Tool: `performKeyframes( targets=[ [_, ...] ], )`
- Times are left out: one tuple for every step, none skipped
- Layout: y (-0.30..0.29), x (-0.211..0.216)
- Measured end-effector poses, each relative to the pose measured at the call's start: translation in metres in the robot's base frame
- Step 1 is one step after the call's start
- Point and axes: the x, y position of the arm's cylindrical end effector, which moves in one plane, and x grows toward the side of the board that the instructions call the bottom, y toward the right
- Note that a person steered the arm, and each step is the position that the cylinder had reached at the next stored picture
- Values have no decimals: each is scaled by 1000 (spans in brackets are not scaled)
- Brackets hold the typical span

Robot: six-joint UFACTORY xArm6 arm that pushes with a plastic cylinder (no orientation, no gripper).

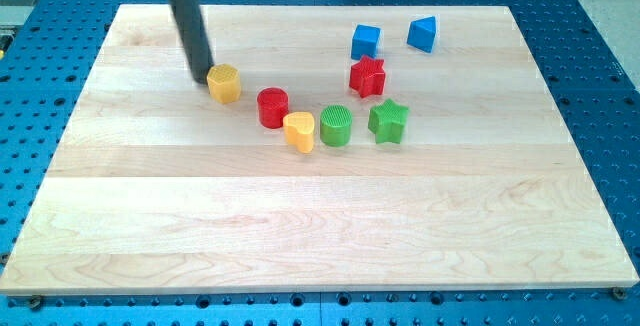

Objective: Make a curve shape from the group of blocks

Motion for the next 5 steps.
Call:
performKeyframes(
  targets=[
    [53,-1],
    [22,-19],
    [-30,8],
    [-27,27],
    [6,19]
  ],
)
